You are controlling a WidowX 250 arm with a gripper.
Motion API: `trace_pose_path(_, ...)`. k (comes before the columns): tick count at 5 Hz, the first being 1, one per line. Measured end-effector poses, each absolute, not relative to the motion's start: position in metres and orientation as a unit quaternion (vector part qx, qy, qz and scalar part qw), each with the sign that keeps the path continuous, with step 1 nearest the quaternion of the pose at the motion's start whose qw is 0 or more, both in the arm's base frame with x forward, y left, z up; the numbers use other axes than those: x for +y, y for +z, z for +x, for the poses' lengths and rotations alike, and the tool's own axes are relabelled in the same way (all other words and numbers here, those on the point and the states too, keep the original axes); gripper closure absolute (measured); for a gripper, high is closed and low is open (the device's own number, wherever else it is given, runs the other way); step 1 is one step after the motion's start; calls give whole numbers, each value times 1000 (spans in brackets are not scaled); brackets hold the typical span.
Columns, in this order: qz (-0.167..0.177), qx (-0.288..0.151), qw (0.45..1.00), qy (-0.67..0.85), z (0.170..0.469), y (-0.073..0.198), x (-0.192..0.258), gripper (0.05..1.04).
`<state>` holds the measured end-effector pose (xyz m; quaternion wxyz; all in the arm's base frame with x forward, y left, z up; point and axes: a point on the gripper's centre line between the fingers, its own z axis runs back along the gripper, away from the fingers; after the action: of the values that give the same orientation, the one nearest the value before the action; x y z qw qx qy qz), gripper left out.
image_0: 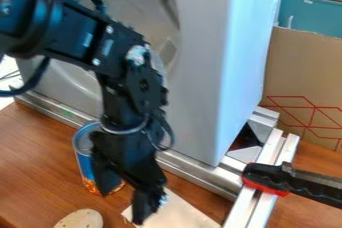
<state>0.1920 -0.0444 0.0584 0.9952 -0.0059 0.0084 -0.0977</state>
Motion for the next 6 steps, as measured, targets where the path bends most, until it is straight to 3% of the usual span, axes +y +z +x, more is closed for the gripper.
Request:
trace_pose_path(2,-10,-15,995,-98,224,43,-52,81)
trace_pose_path(3,-9,-30,996,-84,235,43,-33,81)
trace_pose_path(6,38,26,995,-88,252,26,7,81)
